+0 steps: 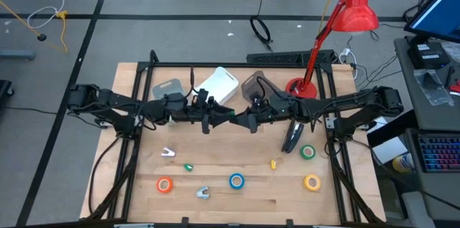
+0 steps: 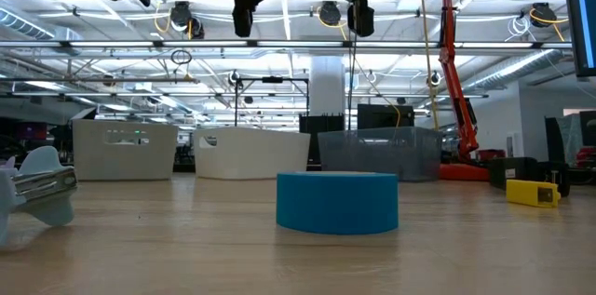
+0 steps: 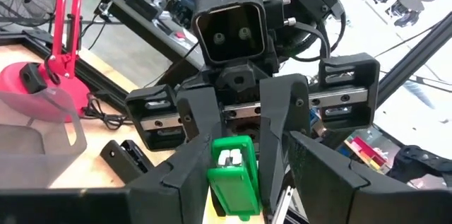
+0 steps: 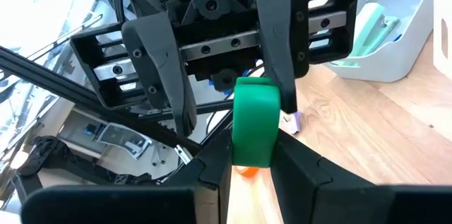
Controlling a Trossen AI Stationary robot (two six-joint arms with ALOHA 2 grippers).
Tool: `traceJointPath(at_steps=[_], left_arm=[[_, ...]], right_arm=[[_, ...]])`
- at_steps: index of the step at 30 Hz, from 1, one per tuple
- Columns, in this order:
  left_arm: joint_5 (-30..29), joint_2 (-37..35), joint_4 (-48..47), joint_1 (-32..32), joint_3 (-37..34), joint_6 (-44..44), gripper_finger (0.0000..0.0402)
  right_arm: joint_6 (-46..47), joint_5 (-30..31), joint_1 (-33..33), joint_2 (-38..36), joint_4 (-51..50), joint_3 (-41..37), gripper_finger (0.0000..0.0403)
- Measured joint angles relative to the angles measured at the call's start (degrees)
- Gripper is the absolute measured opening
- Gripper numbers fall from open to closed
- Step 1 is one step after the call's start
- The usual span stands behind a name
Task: Pick and place Stapler, Stapler remover, tape
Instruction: Put the top green small stapler into the gray bin
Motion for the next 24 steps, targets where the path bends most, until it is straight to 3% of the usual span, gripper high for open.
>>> traceJointPath(at_steps=[24], left_arm=[[0.67, 0.00, 0.30, 1.46, 0.02, 0.15, 0.0186]], right_arm=[[0.20, 1.04, -0.15, -0.02, 0.21, 0.00, 0.0070]])
